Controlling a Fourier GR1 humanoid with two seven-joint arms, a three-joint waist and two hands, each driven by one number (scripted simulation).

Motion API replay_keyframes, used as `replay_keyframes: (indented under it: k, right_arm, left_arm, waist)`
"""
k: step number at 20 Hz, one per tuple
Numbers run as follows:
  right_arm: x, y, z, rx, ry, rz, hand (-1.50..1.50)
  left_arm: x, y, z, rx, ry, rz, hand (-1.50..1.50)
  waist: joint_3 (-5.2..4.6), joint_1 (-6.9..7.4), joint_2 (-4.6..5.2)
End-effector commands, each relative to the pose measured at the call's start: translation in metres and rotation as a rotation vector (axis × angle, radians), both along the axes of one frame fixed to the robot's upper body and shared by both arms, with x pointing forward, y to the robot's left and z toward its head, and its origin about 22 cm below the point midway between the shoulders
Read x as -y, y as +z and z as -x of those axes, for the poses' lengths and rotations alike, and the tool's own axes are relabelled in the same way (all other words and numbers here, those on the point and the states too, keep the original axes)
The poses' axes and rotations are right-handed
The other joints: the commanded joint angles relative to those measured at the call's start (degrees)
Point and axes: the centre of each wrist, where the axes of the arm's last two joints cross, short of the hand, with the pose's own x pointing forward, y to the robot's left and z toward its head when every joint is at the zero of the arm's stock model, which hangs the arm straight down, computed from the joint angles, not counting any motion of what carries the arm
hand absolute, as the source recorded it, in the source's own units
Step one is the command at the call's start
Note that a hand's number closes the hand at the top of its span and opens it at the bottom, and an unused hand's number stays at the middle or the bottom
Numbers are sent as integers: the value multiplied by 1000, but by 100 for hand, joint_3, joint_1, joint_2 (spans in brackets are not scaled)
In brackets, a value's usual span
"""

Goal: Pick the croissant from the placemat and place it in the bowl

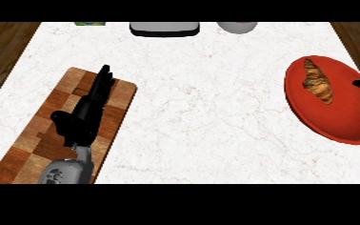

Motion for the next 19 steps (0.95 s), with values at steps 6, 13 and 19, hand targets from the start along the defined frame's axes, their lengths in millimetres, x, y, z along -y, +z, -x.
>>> replay_keyframes:
  k: [6, 13, 19]
  right_arm:
    - [53, 13, 63, 33, 49, -197, -150]
    - [89, -14, 95, 41, 107, -261, -150]
    - [71, -27, 106, 26, 168, -218, -150]
  left_arm:
    - [1, -5, 11, 17, -7, 5, 0]
    - [7, -8, 16, 7, -14, 10, 0]
    - [-1, -15, -1, 9, -3, 11, 0]
  waist:
    - [0, -24, -7]
    - [7, 49, 15]
    - [1, 10, 10]
